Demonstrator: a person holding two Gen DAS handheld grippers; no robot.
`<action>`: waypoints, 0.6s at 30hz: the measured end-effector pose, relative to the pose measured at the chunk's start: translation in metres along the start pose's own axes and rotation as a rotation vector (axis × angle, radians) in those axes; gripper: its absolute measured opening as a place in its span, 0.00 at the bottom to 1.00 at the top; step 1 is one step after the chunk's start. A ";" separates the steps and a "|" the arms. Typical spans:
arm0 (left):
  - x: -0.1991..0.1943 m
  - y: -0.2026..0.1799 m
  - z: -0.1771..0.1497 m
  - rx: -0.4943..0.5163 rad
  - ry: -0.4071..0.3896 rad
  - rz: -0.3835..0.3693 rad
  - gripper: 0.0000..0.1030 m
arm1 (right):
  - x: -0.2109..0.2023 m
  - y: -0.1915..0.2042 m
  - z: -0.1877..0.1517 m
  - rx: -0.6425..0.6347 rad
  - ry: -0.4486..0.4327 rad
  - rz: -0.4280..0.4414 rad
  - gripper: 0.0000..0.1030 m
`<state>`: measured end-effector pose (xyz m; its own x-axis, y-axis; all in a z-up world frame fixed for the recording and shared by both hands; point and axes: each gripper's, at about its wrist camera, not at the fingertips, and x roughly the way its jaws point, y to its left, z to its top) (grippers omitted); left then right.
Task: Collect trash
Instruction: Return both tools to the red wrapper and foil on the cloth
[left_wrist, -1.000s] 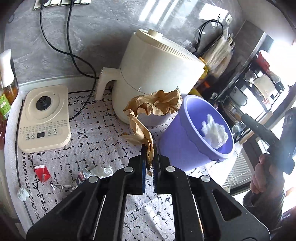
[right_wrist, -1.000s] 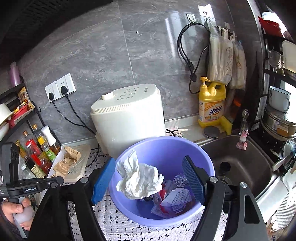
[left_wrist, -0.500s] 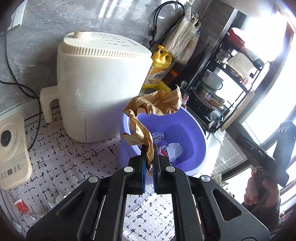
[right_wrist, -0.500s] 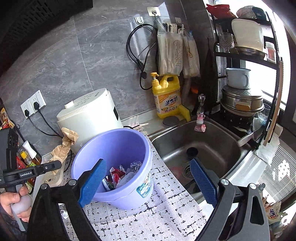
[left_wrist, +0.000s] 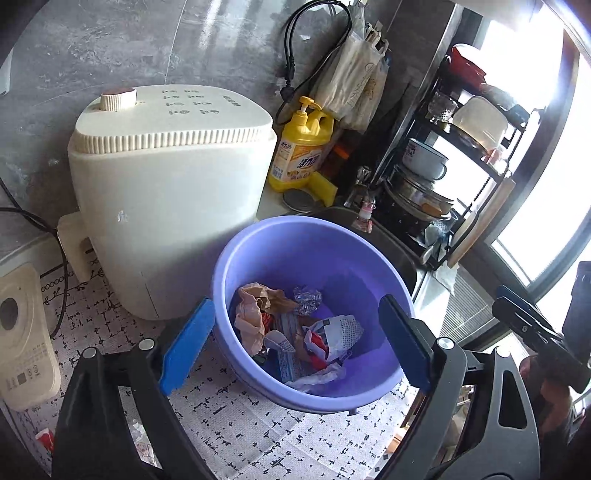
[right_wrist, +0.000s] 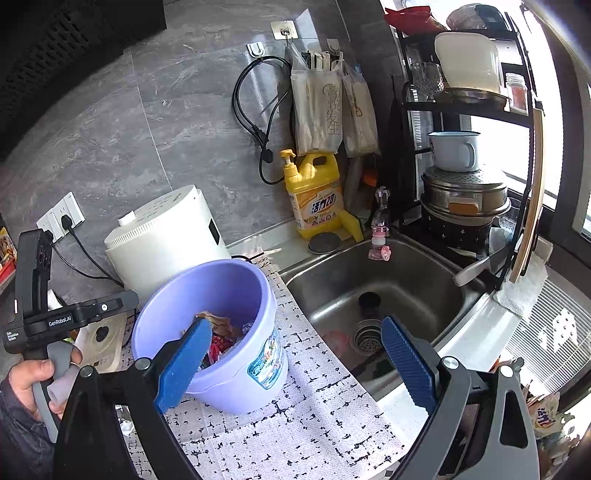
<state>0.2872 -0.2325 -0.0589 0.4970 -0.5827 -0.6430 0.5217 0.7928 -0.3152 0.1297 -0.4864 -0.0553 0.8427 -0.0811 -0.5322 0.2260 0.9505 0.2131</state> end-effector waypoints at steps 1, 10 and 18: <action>-0.004 0.003 -0.002 -0.004 -0.005 0.014 0.90 | 0.001 0.003 0.001 -0.003 0.001 0.009 0.88; -0.055 0.053 -0.023 -0.119 -0.055 0.129 0.94 | 0.019 0.050 0.006 -0.080 0.012 0.136 0.92; -0.101 0.092 -0.051 -0.203 -0.092 0.256 0.94 | 0.035 0.104 0.002 -0.155 0.051 0.266 0.92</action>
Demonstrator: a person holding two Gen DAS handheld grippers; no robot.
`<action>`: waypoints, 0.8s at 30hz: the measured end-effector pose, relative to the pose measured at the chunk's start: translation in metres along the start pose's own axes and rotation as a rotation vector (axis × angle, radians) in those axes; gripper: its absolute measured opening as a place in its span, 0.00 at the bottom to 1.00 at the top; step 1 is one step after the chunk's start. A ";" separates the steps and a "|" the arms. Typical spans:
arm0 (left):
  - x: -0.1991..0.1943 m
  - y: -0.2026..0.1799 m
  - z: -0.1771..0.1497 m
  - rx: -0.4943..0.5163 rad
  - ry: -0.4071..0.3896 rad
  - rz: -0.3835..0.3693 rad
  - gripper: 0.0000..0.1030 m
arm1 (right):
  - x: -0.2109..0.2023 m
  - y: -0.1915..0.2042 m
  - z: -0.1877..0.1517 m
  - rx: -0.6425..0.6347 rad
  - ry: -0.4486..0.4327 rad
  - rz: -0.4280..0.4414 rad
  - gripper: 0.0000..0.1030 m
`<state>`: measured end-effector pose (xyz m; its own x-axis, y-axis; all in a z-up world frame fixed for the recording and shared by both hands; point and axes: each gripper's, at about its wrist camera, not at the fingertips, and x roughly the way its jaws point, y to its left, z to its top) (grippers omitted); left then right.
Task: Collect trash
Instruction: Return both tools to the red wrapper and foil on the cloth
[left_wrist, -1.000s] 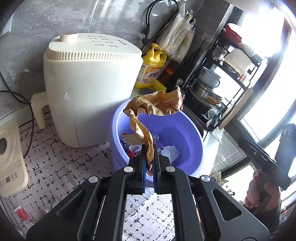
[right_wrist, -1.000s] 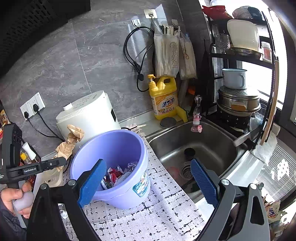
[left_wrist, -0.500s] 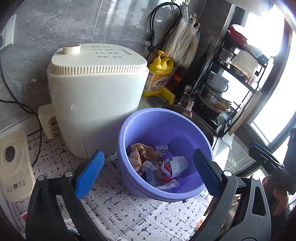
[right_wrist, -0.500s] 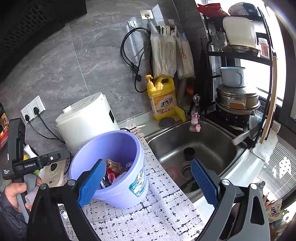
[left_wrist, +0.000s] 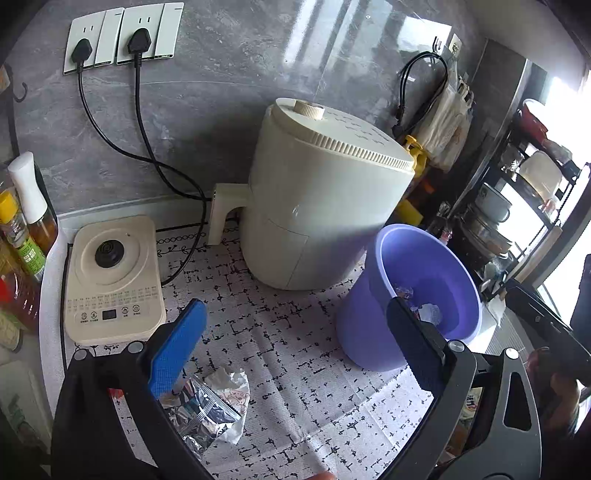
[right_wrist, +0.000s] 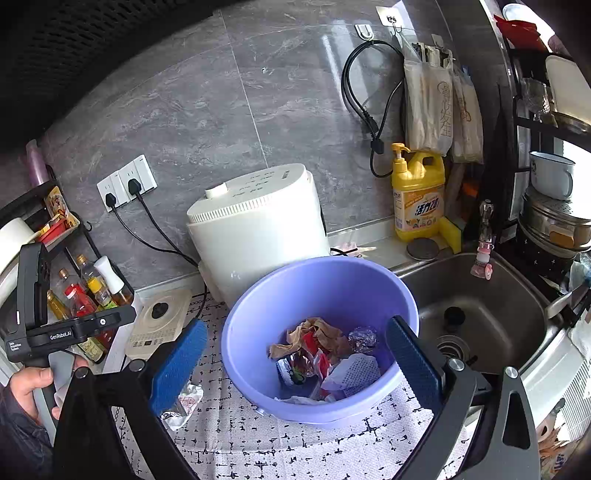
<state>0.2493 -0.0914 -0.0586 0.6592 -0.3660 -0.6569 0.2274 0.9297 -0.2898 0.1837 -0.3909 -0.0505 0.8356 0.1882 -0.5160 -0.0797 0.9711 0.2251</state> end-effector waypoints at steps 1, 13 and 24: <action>-0.005 0.006 -0.002 -0.010 -0.004 0.015 0.94 | 0.003 0.007 0.000 -0.011 0.005 0.018 0.92; -0.053 0.081 -0.040 -0.143 -0.043 0.173 0.94 | 0.045 0.093 -0.004 -0.160 0.087 0.235 0.88; -0.063 0.114 -0.080 -0.245 -0.031 0.245 0.92 | 0.097 0.160 -0.047 -0.332 0.288 0.381 0.65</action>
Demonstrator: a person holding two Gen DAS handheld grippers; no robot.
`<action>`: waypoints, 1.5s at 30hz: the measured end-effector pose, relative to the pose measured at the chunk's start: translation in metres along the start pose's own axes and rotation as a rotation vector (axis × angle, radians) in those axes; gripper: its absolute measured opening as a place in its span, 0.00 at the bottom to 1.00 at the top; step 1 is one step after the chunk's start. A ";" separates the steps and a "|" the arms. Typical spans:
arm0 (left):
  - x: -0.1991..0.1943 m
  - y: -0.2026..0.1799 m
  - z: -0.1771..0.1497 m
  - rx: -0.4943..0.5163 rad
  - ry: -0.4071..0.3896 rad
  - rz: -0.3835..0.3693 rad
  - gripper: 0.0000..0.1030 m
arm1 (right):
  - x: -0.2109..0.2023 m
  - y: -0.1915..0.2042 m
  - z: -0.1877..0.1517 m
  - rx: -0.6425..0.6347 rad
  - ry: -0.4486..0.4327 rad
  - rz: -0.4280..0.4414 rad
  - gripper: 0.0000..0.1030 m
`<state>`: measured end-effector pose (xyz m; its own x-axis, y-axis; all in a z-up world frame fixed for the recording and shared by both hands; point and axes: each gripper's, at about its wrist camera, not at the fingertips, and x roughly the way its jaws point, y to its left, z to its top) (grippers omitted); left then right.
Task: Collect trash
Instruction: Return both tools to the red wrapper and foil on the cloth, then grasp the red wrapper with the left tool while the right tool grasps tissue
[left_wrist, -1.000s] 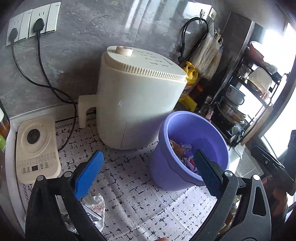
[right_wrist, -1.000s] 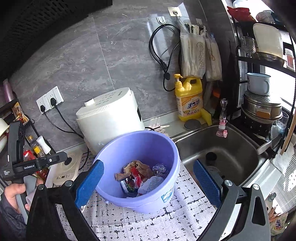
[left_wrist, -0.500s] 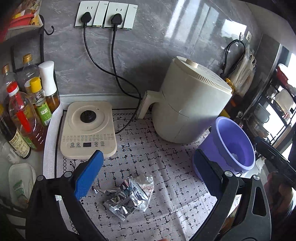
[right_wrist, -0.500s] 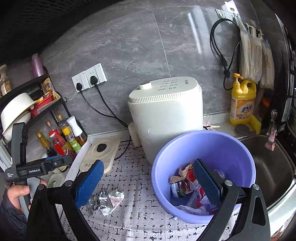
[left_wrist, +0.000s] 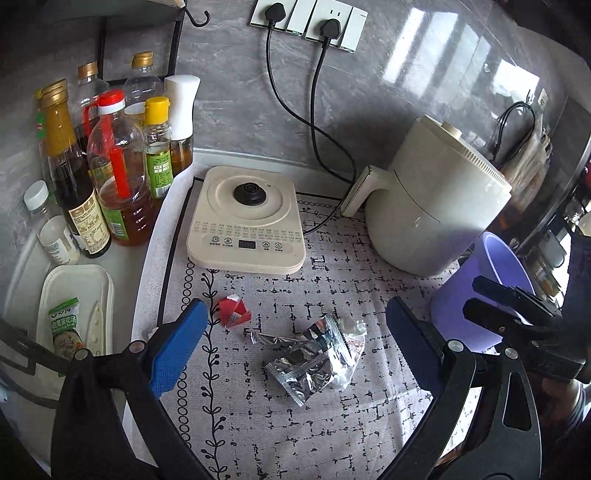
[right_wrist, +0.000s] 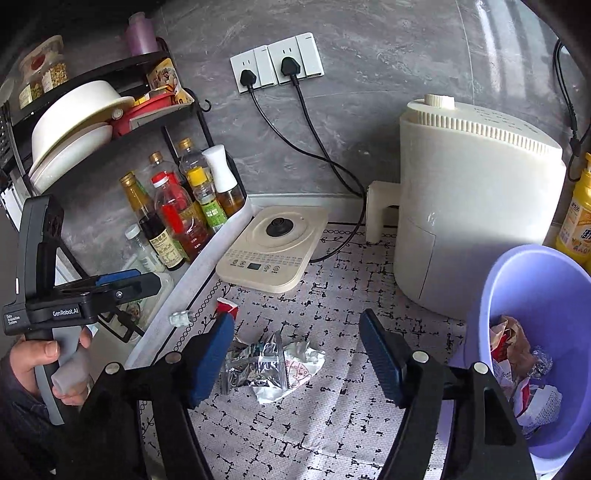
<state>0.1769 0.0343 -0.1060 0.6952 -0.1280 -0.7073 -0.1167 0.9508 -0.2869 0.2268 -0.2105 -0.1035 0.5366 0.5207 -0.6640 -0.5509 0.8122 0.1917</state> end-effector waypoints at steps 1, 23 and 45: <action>0.002 0.002 -0.003 -0.005 0.006 0.008 0.90 | 0.007 0.001 -0.002 -0.007 0.019 0.005 0.63; 0.101 0.046 -0.020 -0.066 0.184 0.096 0.62 | 0.130 -0.024 -0.024 -0.038 0.322 -0.002 0.44; 0.154 0.042 -0.021 0.004 0.294 0.141 0.31 | 0.182 -0.023 -0.036 -0.057 0.448 0.038 0.14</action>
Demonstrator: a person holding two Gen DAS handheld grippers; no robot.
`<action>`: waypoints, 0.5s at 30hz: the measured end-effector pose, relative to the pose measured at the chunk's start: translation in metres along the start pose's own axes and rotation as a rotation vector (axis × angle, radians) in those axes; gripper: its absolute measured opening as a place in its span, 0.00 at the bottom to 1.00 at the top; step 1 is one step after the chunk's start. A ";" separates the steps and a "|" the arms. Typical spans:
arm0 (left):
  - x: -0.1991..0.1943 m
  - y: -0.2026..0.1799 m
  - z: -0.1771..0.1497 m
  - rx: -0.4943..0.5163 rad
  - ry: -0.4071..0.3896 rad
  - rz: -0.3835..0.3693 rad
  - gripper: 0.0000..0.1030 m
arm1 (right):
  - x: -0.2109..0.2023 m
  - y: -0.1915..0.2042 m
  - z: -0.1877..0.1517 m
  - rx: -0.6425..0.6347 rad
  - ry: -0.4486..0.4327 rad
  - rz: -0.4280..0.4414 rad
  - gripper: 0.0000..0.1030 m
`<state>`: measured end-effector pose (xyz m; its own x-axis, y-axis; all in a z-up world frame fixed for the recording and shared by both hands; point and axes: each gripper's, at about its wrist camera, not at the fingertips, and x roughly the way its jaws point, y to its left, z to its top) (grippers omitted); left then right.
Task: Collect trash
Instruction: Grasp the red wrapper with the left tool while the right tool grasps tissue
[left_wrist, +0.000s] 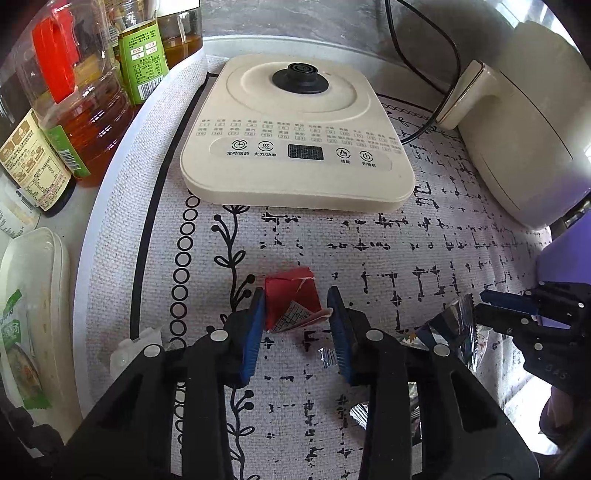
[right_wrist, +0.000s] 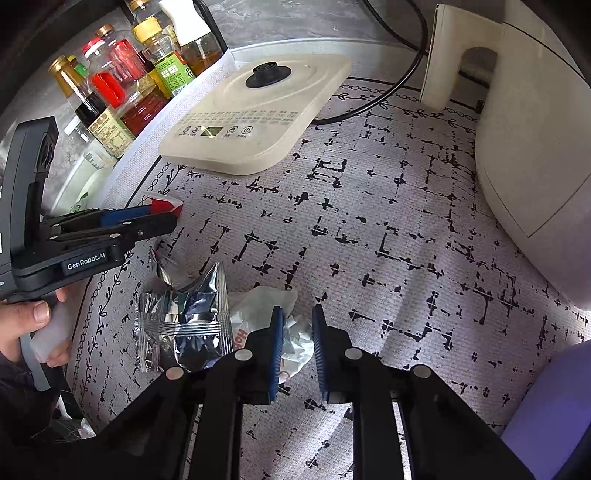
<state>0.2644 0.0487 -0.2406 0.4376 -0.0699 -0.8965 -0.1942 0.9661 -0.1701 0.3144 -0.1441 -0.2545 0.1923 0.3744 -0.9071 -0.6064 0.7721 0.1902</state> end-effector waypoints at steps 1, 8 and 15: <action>-0.001 0.002 0.000 -0.006 0.004 -0.012 0.30 | -0.002 0.000 0.000 0.000 -0.005 -0.001 0.13; -0.025 -0.001 0.000 -0.014 -0.044 -0.028 0.30 | -0.037 -0.004 0.007 0.015 -0.096 0.005 0.12; -0.058 -0.003 0.000 -0.026 -0.113 -0.039 0.30 | -0.083 0.001 0.013 0.008 -0.208 0.015 0.12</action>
<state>0.2396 0.0498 -0.1884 0.5412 -0.0777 -0.8373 -0.1969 0.9563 -0.2160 0.3076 -0.1674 -0.1736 0.3388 0.4834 -0.8072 -0.6045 0.7692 0.2070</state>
